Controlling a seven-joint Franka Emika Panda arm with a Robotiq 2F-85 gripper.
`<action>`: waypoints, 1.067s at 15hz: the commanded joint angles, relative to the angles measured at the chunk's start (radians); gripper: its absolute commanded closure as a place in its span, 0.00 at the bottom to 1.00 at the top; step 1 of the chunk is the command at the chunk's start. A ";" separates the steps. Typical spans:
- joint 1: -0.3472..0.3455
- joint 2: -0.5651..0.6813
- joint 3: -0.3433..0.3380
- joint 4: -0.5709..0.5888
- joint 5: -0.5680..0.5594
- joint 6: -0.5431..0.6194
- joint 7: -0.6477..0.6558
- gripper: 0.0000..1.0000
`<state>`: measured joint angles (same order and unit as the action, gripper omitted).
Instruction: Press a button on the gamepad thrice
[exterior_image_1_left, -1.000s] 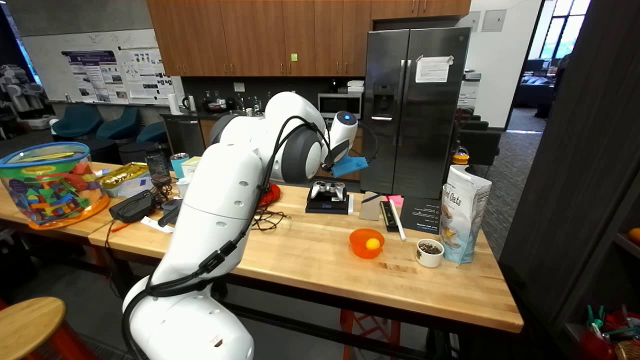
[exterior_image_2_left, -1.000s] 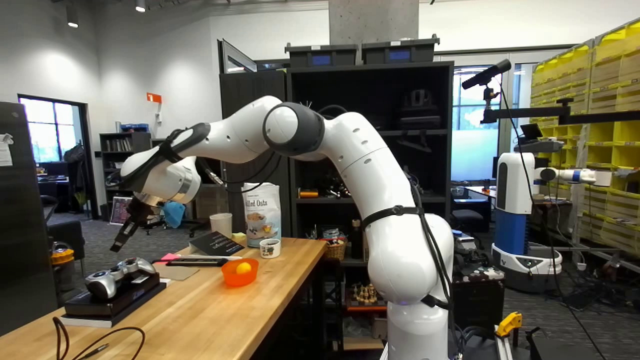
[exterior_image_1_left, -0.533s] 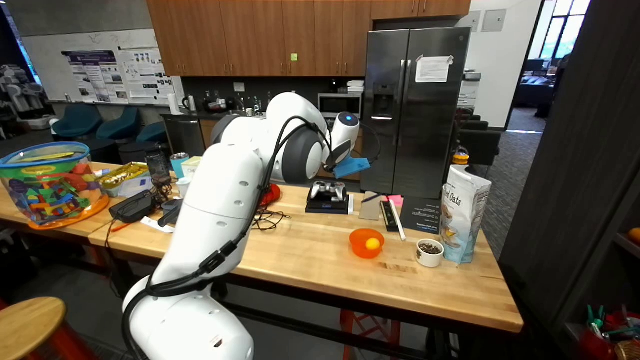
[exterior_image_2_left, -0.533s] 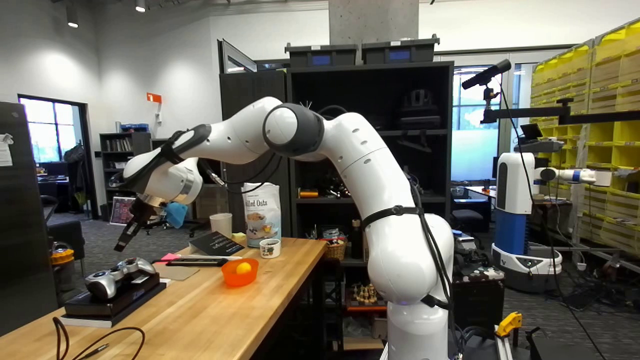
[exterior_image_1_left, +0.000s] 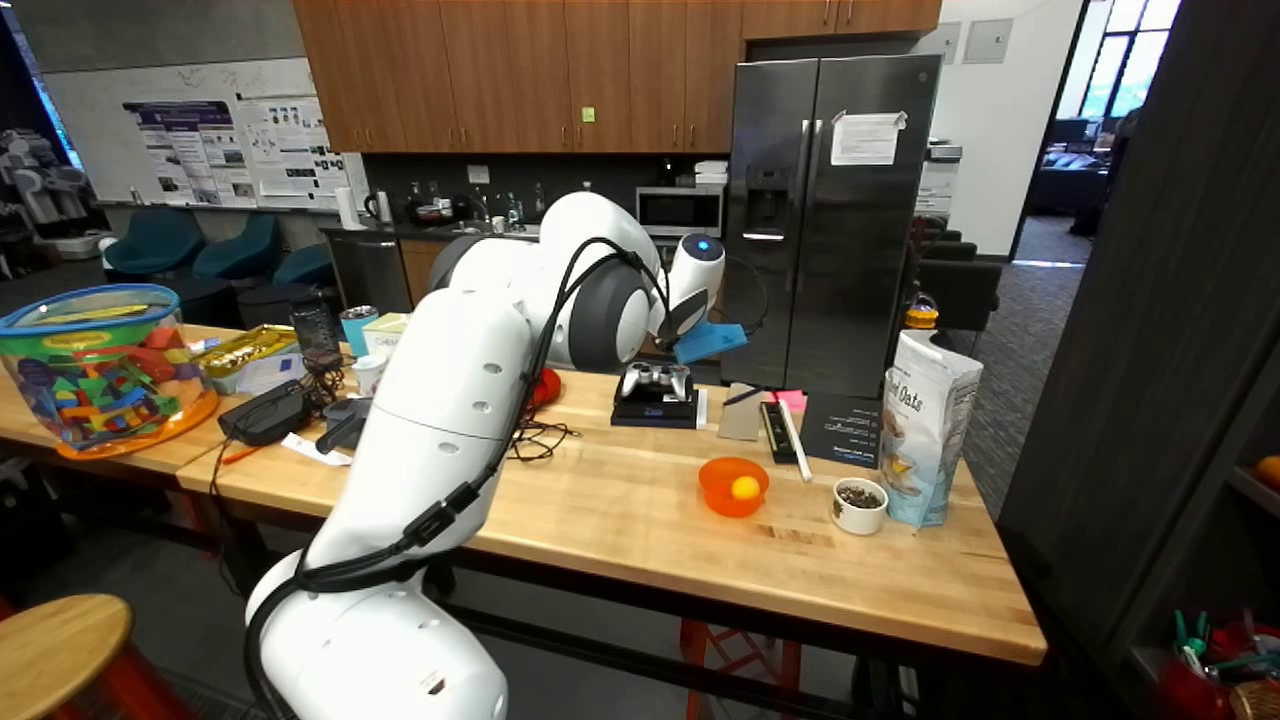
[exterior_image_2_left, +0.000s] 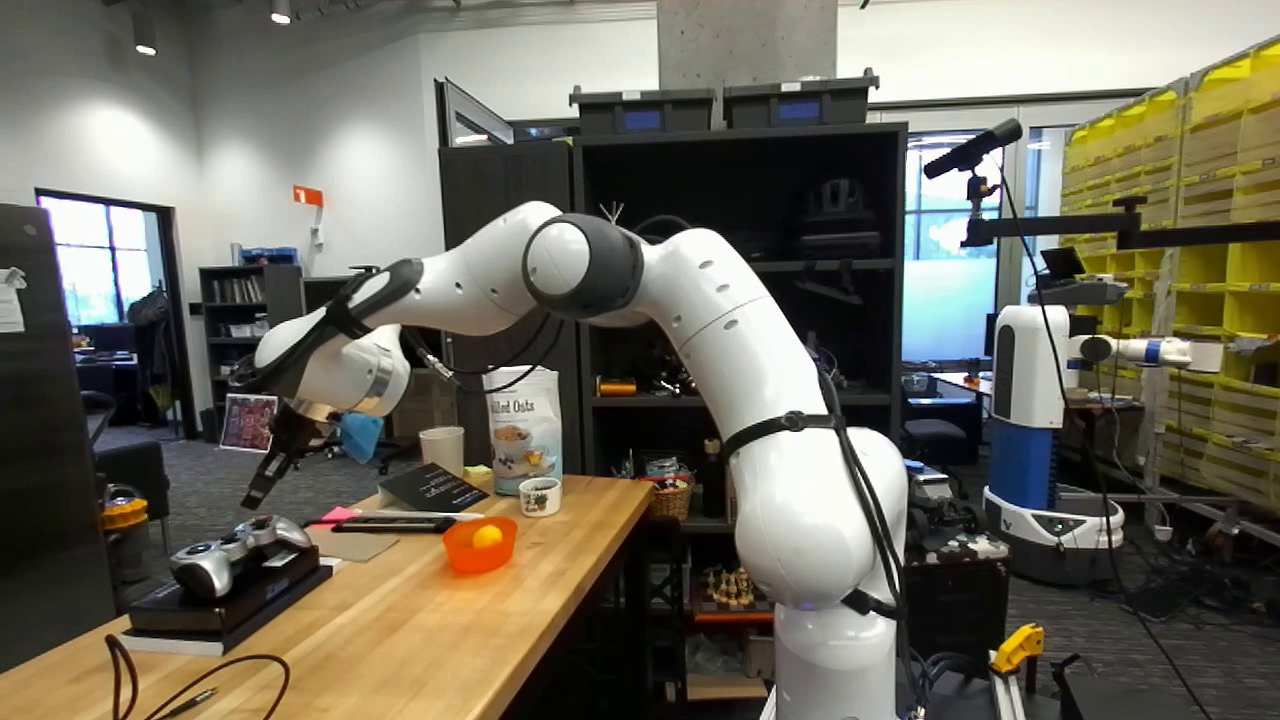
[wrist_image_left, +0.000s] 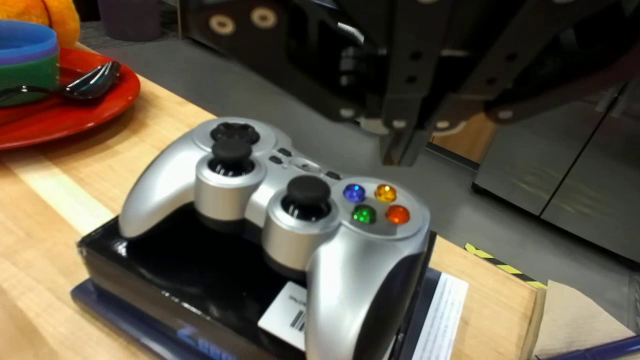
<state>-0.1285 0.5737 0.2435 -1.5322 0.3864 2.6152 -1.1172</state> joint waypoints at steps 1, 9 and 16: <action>-0.009 0.001 0.005 -0.005 -0.027 0.014 0.009 1.00; -0.009 0.007 0.002 -0.011 -0.040 0.013 0.011 1.00; -0.006 0.016 0.002 -0.018 -0.073 0.014 0.015 1.00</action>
<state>-0.1279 0.5919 0.2426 -1.5403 0.3373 2.6198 -1.1133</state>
